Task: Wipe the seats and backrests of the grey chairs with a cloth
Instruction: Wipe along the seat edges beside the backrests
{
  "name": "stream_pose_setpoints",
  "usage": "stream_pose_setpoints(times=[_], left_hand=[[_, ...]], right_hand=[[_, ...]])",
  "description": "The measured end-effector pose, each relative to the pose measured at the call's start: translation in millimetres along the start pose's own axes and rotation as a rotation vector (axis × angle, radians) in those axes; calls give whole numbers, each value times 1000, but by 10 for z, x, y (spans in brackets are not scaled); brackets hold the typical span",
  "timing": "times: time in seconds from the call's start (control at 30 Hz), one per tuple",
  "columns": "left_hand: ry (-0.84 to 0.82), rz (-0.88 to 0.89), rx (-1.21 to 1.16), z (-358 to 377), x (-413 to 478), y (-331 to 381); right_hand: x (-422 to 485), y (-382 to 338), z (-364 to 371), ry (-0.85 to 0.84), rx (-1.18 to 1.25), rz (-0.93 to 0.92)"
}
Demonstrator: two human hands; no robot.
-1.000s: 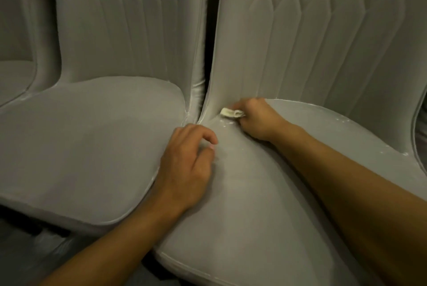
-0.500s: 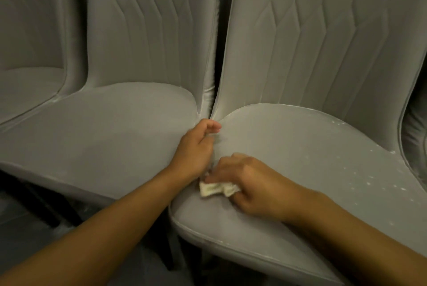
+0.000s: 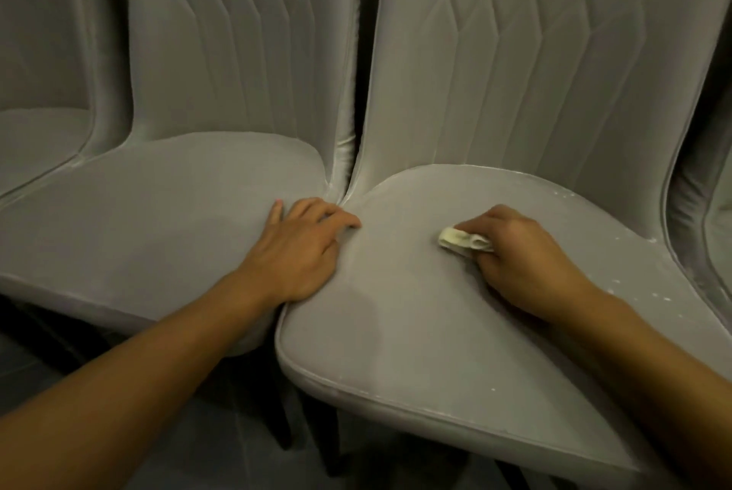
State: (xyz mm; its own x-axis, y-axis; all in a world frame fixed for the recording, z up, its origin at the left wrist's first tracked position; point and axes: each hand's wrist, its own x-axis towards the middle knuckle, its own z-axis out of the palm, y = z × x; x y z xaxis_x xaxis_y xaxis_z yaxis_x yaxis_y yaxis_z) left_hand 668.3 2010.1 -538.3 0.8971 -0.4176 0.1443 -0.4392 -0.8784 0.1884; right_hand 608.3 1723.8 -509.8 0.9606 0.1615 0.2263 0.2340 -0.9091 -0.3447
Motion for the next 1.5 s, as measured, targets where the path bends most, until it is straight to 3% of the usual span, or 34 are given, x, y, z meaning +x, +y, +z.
stream_pose_setpoints(times=[0.07,0.3,0.43,0.57,0.73,0.87,0.97,1.17,1.27,1.33,1.43,1.5], left_hand=[[12,8,-15,-9,-2,-7],[9,20,-31,-26,-25,3],[20,26,-17,-26,-35,-3],[55,60,18,-81,-90,155],[-81,191,-139,-42,-326,791],[-92,249,-160,161,-308,1058],[-43,242,-255,252,-272,1022],[-81,234,-253,206,-300,1017],[-77,229,-283,203,-309,1001],[-69,230,-293,216,-321,986],[-54,235,-302,232,-324,993],[-48,244,-308,250,-316,983]], right_hand=[[9,-257,142,0,13,28],[-666,-1277,304,-260,90,-489],[-731,-1351,213,-327,100,-577],[-720,-1004,-6,-196,123,-414],[-543,357,-465,84,-46,-49],[-481,1265,-630,77,-121,338],[-479,1178,-532,67,-88,268],[-636,246,-182,-96,92,-136],[-684,222,-223,-123,114,-254],[-525,484,-250,-53,11,-193],[-172,949,-272,78,-95,109],[-2,1048,-268,75,-97,200]])
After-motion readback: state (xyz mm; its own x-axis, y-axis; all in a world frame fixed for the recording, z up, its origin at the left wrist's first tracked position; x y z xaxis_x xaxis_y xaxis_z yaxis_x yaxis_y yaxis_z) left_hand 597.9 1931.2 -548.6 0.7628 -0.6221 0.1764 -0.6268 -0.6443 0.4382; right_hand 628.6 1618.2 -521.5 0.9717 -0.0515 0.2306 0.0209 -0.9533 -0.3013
